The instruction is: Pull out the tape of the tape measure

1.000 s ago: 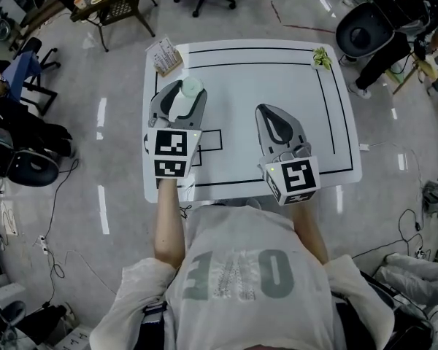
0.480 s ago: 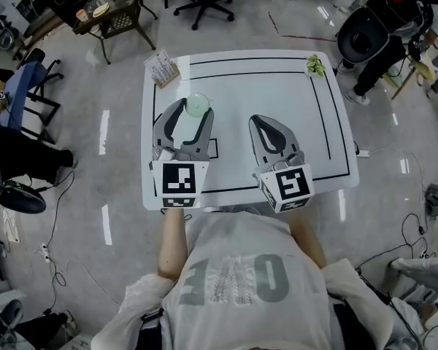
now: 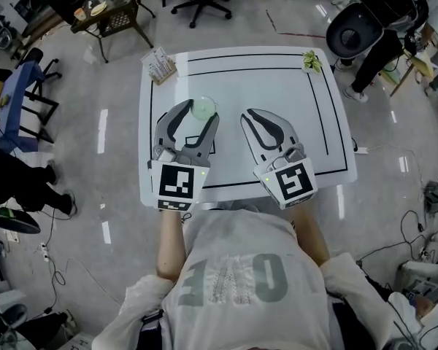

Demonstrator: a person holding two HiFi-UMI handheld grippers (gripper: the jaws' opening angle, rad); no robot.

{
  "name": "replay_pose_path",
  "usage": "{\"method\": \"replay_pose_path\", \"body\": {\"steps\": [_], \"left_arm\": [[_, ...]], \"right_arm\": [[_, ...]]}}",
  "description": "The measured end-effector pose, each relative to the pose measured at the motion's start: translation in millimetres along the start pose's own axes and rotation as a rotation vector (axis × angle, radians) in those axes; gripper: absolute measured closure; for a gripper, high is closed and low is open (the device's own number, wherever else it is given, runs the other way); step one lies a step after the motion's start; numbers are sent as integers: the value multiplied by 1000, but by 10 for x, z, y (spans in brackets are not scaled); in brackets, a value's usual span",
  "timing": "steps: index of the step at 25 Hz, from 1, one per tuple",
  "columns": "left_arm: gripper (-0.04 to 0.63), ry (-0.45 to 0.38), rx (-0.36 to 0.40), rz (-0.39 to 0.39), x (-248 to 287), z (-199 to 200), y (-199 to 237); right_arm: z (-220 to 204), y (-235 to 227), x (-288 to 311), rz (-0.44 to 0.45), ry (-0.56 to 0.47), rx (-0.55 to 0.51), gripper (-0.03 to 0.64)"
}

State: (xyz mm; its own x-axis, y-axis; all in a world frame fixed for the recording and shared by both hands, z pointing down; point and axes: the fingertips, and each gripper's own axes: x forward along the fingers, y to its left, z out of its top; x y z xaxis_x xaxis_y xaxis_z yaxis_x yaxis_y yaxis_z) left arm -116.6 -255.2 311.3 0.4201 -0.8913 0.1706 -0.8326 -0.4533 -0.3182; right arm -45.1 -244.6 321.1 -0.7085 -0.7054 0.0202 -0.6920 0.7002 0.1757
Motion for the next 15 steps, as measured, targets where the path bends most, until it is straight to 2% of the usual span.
{"method": "replay_pose_path", "body": {"steps": [2,3,4,6,11,15], "left_arm": [[365,1,27,-27,-22,19,-56],[365,1,37,-39,-38,26,-79],[365,0,44,-53,-56,32,-103],[365,4,50,-89,-84,35,-161],[365,25,49,-174,-128,19,-274],[365,34,63,-207,-178,-15,-291]], "right_arm": [[75,110,20,77,4,-122,559],[94,163,27,112,18,-186,505],[100,206,28,138,37,-240,489],[99,255,19,158,67,-319,489],[111,359,43,178,53,-430,494],[109,427,79,191,55,-467,525]]}}
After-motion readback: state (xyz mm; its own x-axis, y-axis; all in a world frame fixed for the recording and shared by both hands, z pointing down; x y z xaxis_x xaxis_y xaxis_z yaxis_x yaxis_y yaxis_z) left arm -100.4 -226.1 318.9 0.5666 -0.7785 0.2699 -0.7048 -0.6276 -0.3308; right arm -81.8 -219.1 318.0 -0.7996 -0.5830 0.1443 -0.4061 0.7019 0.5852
